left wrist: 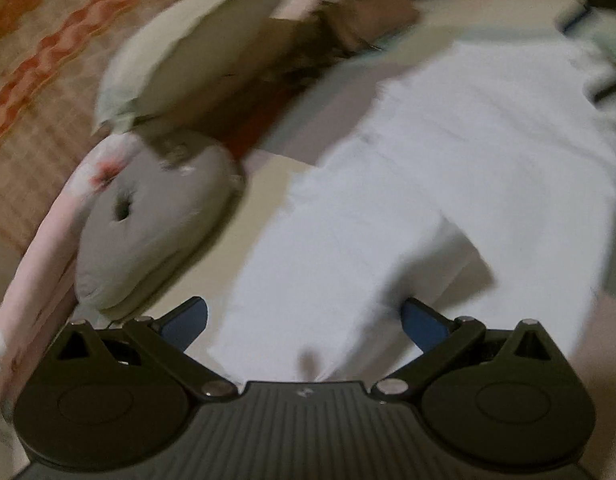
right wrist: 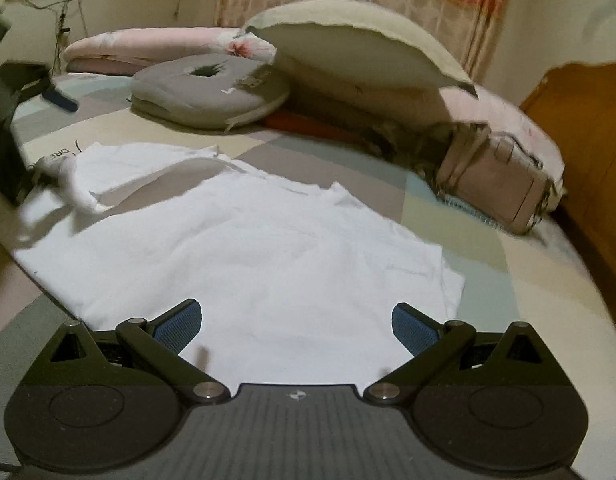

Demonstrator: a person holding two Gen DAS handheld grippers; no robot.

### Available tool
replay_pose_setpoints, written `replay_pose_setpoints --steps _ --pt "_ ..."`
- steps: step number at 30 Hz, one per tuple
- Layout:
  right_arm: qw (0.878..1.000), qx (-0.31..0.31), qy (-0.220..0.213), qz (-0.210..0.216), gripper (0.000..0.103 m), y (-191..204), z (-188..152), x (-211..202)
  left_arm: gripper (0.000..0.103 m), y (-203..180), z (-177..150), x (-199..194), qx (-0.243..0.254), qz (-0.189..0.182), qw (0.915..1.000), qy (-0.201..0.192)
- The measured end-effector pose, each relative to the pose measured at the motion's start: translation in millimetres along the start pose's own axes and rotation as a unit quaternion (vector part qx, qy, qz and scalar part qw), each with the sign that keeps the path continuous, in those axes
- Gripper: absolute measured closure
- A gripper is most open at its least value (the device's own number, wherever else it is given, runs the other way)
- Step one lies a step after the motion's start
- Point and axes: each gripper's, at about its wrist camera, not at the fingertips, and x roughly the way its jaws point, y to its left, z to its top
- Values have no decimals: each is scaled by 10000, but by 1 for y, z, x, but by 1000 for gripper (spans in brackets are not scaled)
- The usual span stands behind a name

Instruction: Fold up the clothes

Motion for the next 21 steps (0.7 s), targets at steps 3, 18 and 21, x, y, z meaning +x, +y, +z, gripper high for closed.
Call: replay_pose_setpoints --steps 3,18,21 --pt "10000 -67 -25 54 0 3 -1 -2 1 29 6 14 -591 375 9974 180" --pt "9998 158 7 102 0 -6 -7 2 1 12 -3 -14 229 86 9997 -74" --pt "9998 142 -2 131 0 -5 -8 2 1 -20 -10 -23 1238 -233 9920 -83"
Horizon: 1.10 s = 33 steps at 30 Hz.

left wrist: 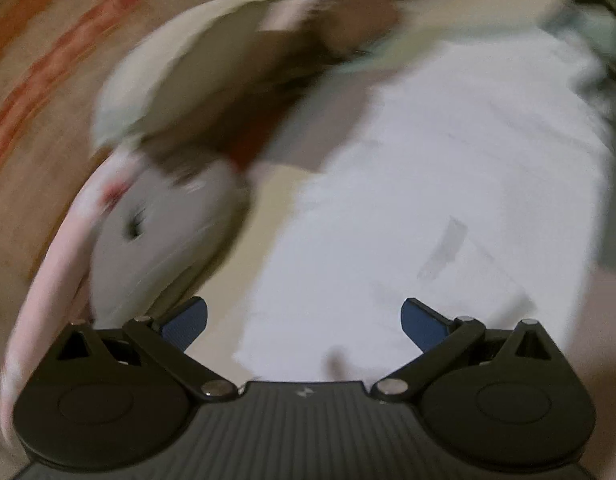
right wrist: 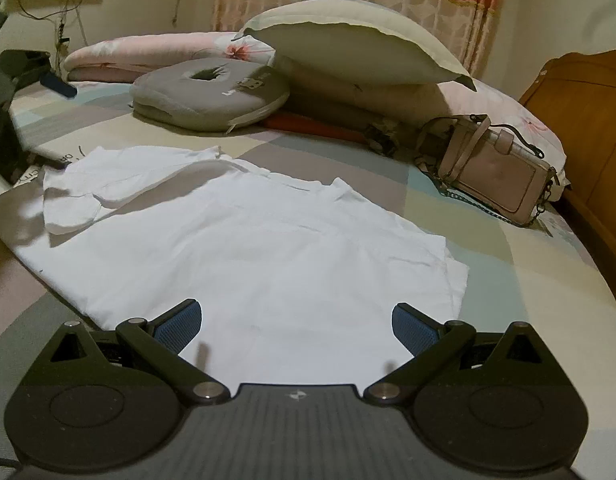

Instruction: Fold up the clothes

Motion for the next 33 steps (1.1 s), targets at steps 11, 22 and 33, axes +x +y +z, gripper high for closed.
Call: replay_pose_setpoints --steps 11,22,33 --pt "9999 -77 74 80 0 6 -3 5 0 -47 7 13 1077 68 9941 115" --pt "9843 620 48 1652 0 22 11 -14 0 -27 12 27 731 452 9963 34" --pt "9887 387 148 1442 0 33 10 -13 1 44 1 50 -632 1474 9861 439"
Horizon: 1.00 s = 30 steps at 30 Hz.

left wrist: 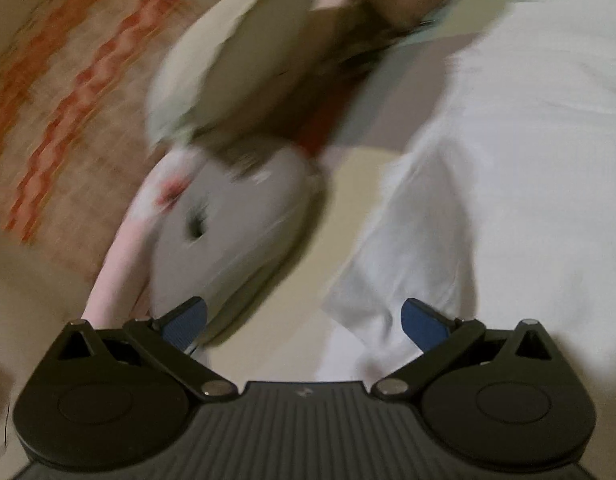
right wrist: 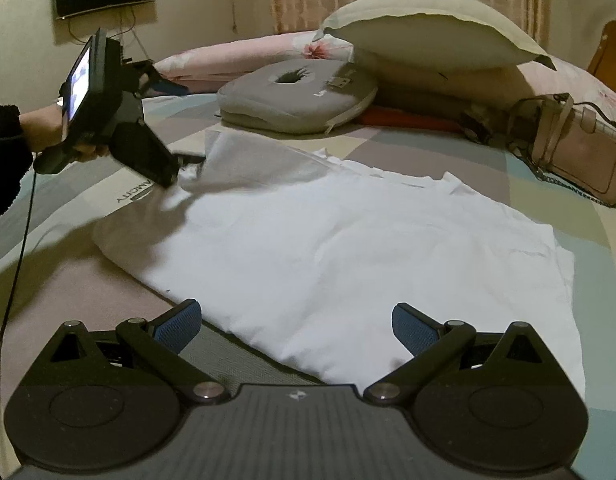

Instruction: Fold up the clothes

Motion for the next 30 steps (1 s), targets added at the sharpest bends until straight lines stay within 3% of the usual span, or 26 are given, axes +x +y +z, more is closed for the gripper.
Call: replay_pose_setpoints --steps 4,6,8,10,13,16,20,24,30 --pt "10000 47 9 -29 0 -3 -1 1 1 20 -5 -2 -713 9 9974 83" --pt "10000 44 6 -31 0 -4 -1 2 1 20 -6 -13 -1025 -304 9943 -40" --pt "10000 50 41 -41 0 -5 -2 5 1 14 -5 -24 -1310 -903 9871 -173" --pt "9999 68 79 -64 0 -6 -2 8 1 4 -6 -32 -1603 -1677 9725 -229" --pt "9998 123 104 -101 0 -9 -4 11 1 -13 -10 -27 -2086 -2728 9391 -108" --pt "9996 191 116 -159 0 -15 -7 12 0 -25 -17 -6 -2315 -2801 9312 291" --pt "9989 360 212 -228 0 -24 -13 19 1 -11 -21 5 -3135 -2657 9100 556" --pt "9976 625 257 -135 0 -32 -18 24 1 -14 -15 -19 -3279 -2926 8978 283" --pt "9949 1001 -118 -72 0 -48 -12 10 1 -45 -26 -40 -2806 -3054 9092 375"
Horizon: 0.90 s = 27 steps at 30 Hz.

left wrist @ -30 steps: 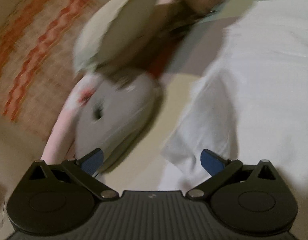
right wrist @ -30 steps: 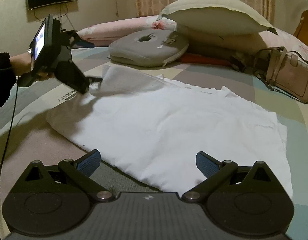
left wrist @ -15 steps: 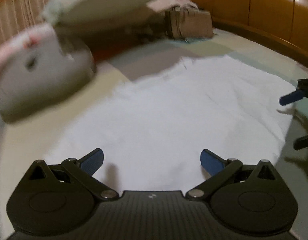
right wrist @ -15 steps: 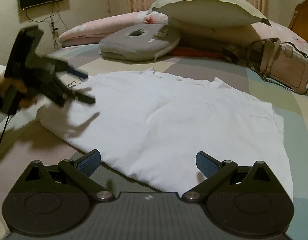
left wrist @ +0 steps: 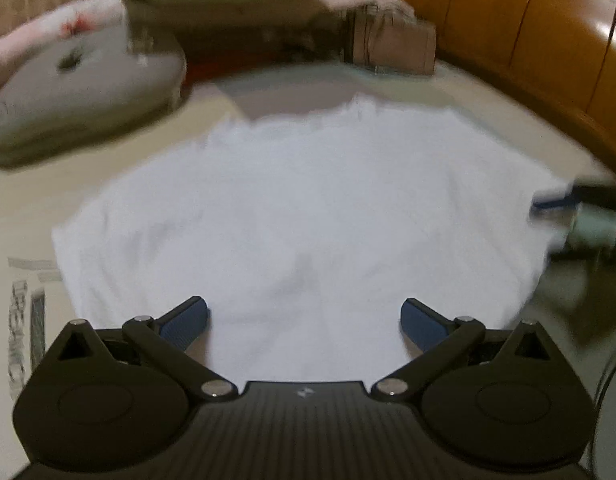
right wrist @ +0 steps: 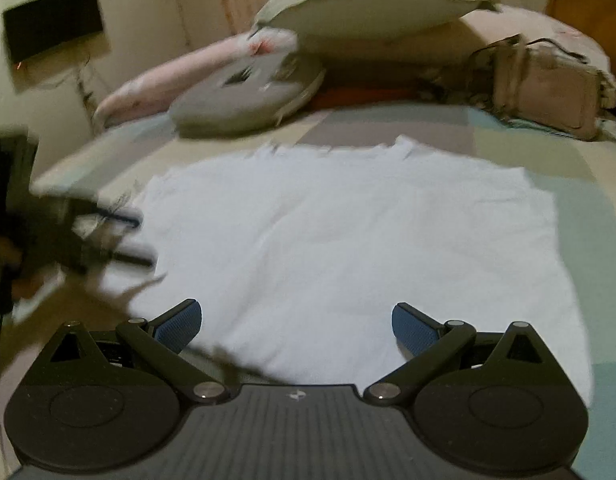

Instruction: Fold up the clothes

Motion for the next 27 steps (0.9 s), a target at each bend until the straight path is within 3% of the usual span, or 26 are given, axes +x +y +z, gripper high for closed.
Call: replay_pose_setpoints --steps 9,12,15,19,22,23,24,27 --pt "9961 585 -605 -252 3 -83 46 -17 1 6 -4 -3 -45 10 10000 -63" --pt "9933 1029 -425 -295 31 -127 65 0 1 5 -2 -4 -137 62 9999 -57" --pt "9891 1370 -251 -470 46 -159 71 20 2 8 2 -9 -291 2 9995 -75" --pt "9897 1264 32 -664 52 -172 70 45 3 20 6 -13 -504 17 9985 -207" --pt "9898 1257 -49 -667 53 -176 70 54 3 30 6 -14 -737 -6 9970 -243" --pt "9897 1272 -93 -656 58 -176 69 55 3 33 5 -14 -819 -28 9963 -247" --pt "9895 1271 -146 -675 82 -174 68 53 3 35 4 -14 -867 -34 9959 -244" --pt "9898 1170 -281 -760 82 -164 65 44 6 37 2 -16 -884 -33 9957 -262"
